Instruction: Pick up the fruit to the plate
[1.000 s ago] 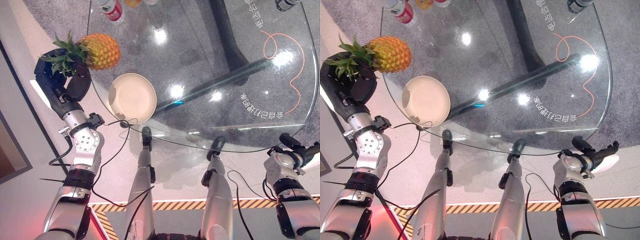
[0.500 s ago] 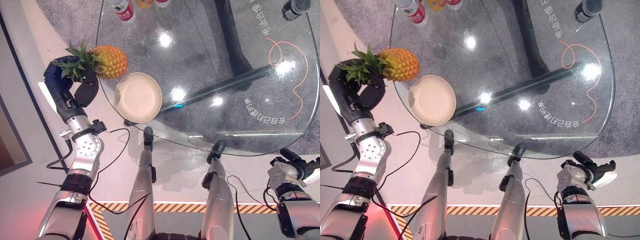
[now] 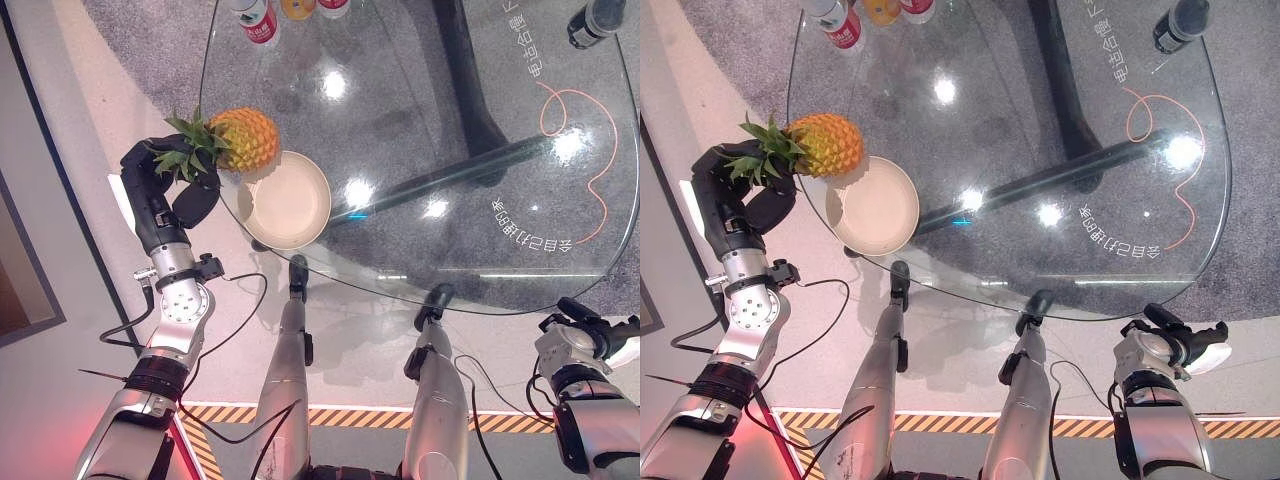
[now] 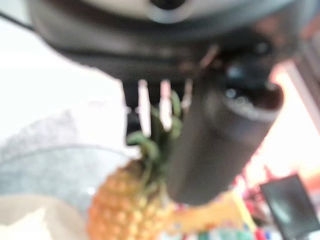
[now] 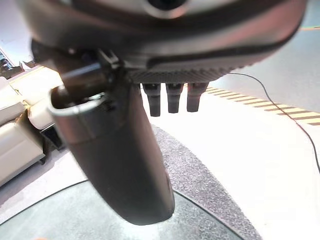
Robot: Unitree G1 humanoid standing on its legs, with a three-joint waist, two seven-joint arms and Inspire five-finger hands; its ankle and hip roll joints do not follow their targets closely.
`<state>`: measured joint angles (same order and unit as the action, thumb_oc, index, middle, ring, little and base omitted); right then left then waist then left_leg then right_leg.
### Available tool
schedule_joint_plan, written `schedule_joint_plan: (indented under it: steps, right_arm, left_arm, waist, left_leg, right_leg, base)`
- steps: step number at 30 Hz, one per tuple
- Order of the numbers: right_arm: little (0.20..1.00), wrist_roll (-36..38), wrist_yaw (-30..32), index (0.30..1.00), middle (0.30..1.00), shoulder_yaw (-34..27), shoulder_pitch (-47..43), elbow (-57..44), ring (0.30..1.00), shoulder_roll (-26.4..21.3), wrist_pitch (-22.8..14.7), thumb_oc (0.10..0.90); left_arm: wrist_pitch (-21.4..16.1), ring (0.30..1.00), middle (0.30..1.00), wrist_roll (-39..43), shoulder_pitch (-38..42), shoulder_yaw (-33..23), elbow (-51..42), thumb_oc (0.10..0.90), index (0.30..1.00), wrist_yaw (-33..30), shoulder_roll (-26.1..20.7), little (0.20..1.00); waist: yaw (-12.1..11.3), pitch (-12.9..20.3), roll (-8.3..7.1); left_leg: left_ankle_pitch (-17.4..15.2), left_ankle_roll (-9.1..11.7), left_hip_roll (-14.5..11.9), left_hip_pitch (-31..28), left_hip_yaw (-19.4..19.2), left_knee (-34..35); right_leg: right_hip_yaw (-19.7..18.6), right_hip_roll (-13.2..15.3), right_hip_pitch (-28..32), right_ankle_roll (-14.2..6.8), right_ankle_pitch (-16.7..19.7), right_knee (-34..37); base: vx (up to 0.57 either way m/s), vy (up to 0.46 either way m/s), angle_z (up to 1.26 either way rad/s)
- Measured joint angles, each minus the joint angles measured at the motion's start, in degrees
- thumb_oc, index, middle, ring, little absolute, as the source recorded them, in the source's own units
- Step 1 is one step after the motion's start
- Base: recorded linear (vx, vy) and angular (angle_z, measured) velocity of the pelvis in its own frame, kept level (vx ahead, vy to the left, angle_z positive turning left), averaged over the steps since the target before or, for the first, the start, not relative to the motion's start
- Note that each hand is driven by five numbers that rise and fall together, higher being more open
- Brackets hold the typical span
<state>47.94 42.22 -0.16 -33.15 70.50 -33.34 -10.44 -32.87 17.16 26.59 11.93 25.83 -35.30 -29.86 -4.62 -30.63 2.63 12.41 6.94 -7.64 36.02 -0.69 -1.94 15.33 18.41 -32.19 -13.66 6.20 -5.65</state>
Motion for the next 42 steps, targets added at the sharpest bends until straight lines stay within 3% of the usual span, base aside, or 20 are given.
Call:
schedule_joint_plan:
  steps: [16, 29, 42]
  right_arm:
    - [0.9, -0.01, -1.22, 0.9, 0.9, 0.0, -0.16, 0.73, 0.9, -0.02, -0.02, 0.8]
    - [0.9, 0.0, -1.33, 0.9, 0.9, -0.94, -0.08, 1.07, 0.9, -0.22, -0.07, 0.8]
    - [0.9, 0.0, -1.66, 0.9, 0.9, -2.04, 0.46, 1.15, 0.9, -0.2, -0.11, 0.8]
  left_arm:
    - [-0.07, 0.3, 0.3, -3.1, 0.28, 1.11, -0.35, 0.1, 0.3, -2.73, -0.32, 0.2]
    - [-0.3, 0.3, 0.3, -6.78, 0.21, 0.56, -7.85, 0.1, 0.3, -5.51, -2.07, 0.2]
    - [-0.15, 0.3, 0.3, -8.46, -1.2, -0.1, -9.08, 0.1, 0.3, -5.46, -2.76, 0.2]
  waist:
    - [-0.13, 0.0, 0.01]
    - [-1.38, 0.0, 0.04]
    - [-1.58, 0.0, 0.05]
  left_leg:
    - [0.12, 0.19, 0.01, -0.04, 0.0, -0.03]
    - [-0.03, -0.03, 0.03, -1.0, 0.13, -0.08]
    - [0.01, 0.01, 0.14, -1.7, 1.42, -0.12]
  right_leg:
    - [0.03, 0.01, 0.07, 0.06, 0.04, 0.0]
    - [0.06, 0.01, 1.14, -0.03, -0.05, -0.02]
    - [1.62, 0.01, 2.97, -0.01, -0.58, -0.04]
  base:
    - [0.0, 0.0, 0.0]
    - [0.0, 0.0, 0.0]
    - [-0.01, -0.006, 0.04]
